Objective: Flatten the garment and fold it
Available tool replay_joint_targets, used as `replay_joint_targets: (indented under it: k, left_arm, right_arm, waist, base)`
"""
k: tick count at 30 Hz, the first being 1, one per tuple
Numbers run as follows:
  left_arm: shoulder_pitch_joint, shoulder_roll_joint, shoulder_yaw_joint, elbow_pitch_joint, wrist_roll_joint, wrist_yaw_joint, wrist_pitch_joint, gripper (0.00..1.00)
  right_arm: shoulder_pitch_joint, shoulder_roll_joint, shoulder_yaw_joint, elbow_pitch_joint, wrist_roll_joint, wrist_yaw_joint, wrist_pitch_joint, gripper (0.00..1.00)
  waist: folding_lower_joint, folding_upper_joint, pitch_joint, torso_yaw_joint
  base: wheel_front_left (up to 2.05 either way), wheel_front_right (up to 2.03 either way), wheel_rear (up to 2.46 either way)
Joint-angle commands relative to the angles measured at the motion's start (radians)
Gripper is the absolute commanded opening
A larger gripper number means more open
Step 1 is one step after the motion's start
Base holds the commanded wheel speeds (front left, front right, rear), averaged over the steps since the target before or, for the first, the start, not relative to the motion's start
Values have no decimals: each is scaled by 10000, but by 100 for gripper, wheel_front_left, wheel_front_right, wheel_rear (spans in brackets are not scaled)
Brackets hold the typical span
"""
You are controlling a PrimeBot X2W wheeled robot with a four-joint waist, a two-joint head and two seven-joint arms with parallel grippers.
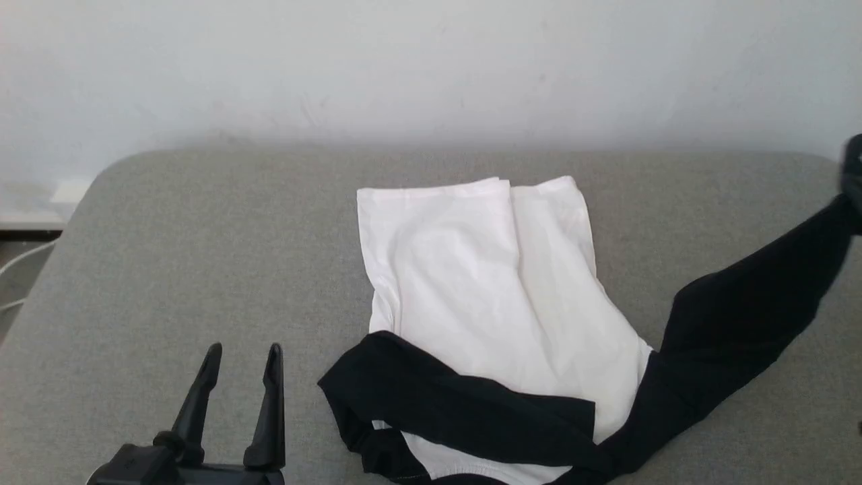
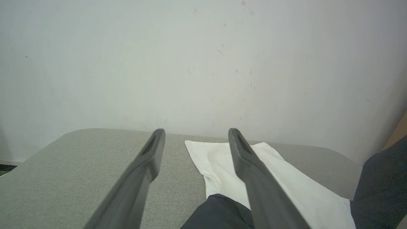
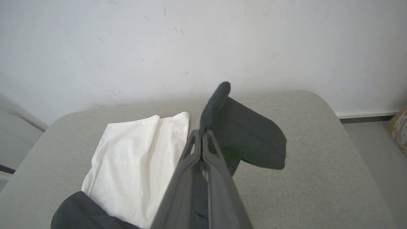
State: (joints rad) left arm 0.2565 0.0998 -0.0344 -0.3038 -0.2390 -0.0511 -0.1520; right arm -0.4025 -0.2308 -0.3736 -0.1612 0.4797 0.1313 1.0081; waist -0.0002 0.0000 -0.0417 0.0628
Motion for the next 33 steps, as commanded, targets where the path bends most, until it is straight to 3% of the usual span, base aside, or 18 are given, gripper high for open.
replay_joint_targets:
  k: [1,9,16,23,33]
  left_arm:
    - [155,83,-8,-93,9,54,52,100]
    - [289,164,-78,-375,-6,102,257,100]
    - [227,149,-167,-338,-83,92,198,100]
    - [-83,133,-279,-111,-180,35,43,100]
    - [-535,44,-469,304,-279,41,-203,100]
  right_arm:
    - [220,144,320,-207,162,-6,88,0]
    - [758,687,2580,-1141,613,-6,395,0]
    - [789,1190,4449,-998,585,-6,197,0]
    - [294,1549,6198,468,434,-6,-766,0]
    - [-230,1796,7687,3715,451,-6,-2441,0]
  waist:
    - [2,0,-556,85]
    - [2,0,-641,516]
    - [2,0,-376,879]
    - [2,0,-11,1322]
    - [2,0,439,1845]
  base:
    - [0,0,0]
    - [0,0,0]
    - [0,0,0]
    - [0,0,0]
    - [0,0,0]
